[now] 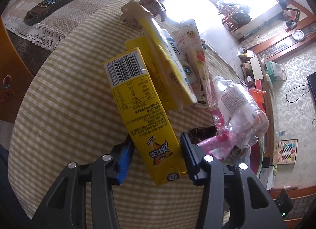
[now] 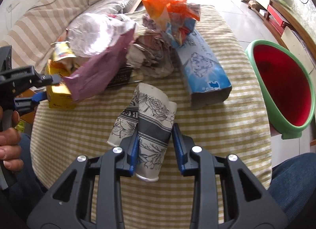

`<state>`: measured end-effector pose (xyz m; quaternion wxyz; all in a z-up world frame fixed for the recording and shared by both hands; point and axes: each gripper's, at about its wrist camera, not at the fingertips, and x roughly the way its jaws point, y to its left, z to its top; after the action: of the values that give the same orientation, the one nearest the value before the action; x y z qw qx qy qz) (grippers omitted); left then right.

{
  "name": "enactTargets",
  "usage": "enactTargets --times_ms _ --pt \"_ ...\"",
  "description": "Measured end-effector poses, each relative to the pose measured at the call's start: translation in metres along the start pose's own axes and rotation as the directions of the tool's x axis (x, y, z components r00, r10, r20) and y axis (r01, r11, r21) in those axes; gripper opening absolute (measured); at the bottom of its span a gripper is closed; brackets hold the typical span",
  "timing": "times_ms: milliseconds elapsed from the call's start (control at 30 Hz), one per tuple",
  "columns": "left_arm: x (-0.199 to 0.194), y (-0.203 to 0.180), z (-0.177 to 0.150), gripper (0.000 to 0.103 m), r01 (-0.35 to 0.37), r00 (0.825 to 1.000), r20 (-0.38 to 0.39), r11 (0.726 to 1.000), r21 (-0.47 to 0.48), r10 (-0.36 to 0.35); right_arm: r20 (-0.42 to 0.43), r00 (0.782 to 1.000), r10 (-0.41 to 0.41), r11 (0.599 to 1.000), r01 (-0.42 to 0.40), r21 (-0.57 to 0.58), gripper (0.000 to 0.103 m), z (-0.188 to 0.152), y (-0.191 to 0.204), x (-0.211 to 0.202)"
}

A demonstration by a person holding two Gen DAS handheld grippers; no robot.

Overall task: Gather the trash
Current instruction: 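Grasp the patterned paper cup with the right tool while the left tool grasps the yellow juice box, then carry the paper cup and juice box over the red bucket with both tools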

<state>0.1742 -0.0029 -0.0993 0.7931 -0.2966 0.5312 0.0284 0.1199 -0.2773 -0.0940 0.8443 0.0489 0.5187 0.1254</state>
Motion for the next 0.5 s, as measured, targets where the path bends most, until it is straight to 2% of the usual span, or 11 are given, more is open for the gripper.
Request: enactTargets --times_ms 300,500 --pt "-0.043 0.01 -0.017 0.039 -0.032 0.998 0.054 0.997 0.063 0.029 0.069 0.995 0.078 0.997 -0.078 -0.002 0.03 0.007 0.014 -0.031" --pt "-0.063 0.027 -0.023 0.036 -0.05 0.996 0.073 0.996 0.076 0.045 0.117 0.989 0.092 0.996 -0.09 -0.026 0.03 0.019 0.023 -0.045"
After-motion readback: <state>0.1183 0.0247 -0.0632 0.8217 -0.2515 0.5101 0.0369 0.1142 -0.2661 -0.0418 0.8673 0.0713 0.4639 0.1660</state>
